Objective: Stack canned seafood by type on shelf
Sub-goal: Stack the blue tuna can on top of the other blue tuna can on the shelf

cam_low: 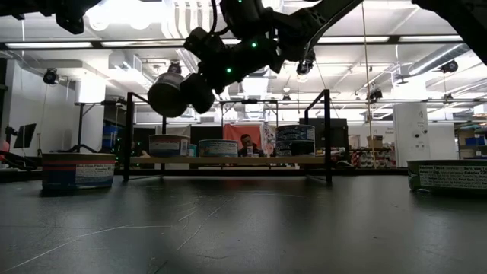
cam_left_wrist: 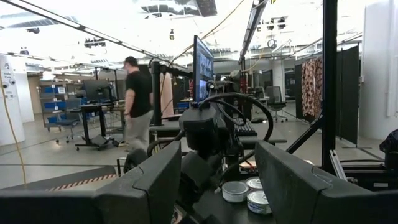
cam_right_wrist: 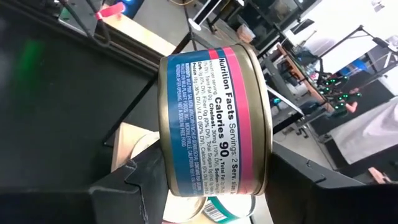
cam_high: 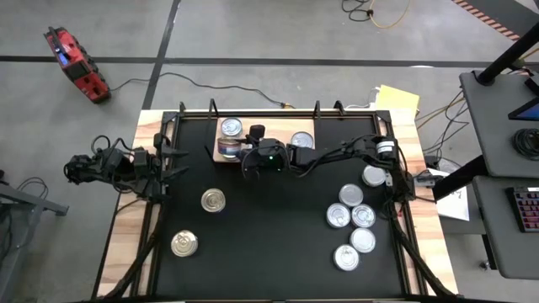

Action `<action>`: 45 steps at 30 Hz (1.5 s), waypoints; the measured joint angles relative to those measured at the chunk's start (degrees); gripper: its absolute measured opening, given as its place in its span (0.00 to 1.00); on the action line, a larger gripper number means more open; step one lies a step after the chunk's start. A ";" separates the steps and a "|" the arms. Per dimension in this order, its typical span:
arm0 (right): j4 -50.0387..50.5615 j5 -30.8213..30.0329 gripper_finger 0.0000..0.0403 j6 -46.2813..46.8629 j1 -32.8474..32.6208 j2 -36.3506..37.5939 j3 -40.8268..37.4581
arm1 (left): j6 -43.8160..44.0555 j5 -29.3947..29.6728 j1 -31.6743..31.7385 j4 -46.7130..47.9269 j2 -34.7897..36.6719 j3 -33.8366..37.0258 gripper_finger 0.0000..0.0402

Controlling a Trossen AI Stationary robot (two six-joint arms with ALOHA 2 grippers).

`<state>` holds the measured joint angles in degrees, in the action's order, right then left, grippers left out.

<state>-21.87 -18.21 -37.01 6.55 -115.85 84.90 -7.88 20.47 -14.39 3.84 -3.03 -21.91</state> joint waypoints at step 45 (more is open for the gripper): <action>6.50 -0.82 0.51 -7.96 1.01 -0.83 -0.11 | -0.15 0.00 0.00 0.51 0.02 0.31 0.47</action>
<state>-15.38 -19.03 -44.97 7.55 -116.68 84.79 -8.03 20.47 -14.39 4.35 -3.01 -21.61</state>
